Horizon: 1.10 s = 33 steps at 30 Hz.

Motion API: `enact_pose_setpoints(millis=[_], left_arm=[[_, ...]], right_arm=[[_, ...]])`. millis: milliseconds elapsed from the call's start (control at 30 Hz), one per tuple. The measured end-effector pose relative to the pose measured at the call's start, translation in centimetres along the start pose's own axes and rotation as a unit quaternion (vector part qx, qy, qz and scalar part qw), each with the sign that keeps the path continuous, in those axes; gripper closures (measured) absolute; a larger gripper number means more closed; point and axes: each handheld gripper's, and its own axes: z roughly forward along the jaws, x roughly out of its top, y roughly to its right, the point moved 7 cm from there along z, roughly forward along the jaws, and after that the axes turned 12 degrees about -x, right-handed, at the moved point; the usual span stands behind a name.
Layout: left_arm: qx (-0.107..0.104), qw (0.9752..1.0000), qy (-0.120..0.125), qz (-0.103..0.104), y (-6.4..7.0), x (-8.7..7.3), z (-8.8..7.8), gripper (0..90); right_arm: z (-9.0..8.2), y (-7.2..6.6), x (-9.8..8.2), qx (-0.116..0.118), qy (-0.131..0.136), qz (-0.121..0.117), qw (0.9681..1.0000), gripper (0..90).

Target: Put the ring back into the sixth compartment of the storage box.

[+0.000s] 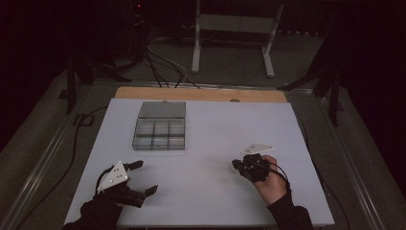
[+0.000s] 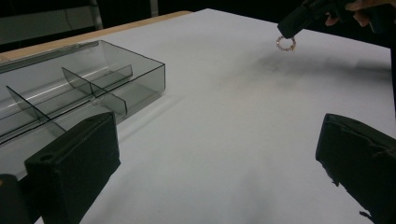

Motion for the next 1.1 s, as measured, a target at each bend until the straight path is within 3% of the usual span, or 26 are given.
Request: enact_pose_setpoints(millis=[1100], left_arm=[[0.000,1.0000,0.000,-0.002,-0.1,0.0,0.0,0.7]], right_arm=[[1.9,-3.3,6.1,0.032,0.029,-0.026,0.9987,87.6]])
